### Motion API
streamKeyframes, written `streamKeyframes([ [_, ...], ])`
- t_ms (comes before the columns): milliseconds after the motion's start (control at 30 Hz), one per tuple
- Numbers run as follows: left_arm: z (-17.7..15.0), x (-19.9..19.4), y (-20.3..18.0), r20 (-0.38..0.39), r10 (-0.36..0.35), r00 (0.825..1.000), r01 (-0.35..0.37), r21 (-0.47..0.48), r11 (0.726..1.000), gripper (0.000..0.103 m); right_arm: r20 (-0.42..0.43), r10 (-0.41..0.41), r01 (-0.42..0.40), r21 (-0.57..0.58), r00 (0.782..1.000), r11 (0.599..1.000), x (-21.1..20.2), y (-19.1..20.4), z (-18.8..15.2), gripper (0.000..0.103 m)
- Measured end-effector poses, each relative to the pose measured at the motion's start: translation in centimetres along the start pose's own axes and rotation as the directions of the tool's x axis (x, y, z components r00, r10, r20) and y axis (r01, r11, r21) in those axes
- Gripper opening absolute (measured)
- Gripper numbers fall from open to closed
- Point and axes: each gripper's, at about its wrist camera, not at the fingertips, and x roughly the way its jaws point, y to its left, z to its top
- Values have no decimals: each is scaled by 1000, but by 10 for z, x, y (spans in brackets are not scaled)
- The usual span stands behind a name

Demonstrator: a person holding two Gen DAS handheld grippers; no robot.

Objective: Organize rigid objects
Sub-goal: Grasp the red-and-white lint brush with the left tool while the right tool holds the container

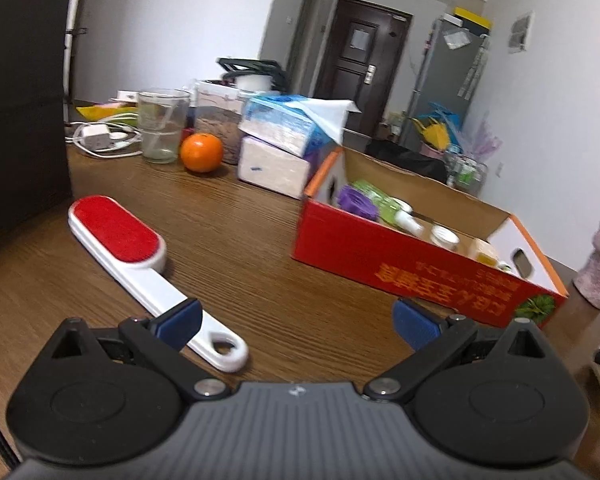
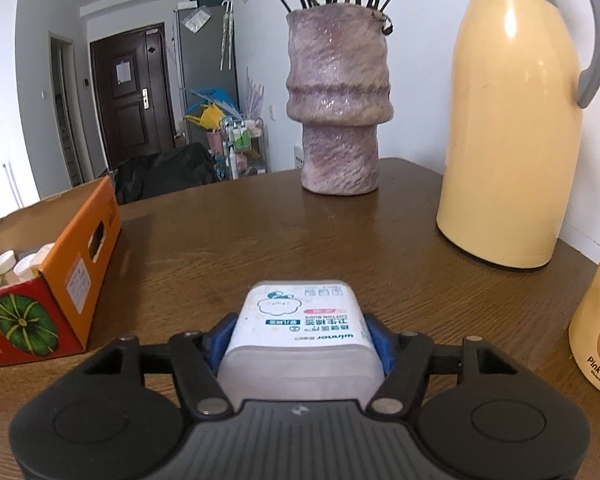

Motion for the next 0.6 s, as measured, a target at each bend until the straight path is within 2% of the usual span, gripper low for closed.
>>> streamKeyframes([
  [267, 17, 16, 29, -7, 111, 994, -111, -97, 989, 103, 34, -3, 3, 20, 999, 1000, -13, -1, -3, 65],
  [600, 37, 40, 68, -37, 261, 965, -263, -184, 947, 103, 84, -6, 4, 24, 996, 1000, -30, 5, -7, 65],
])
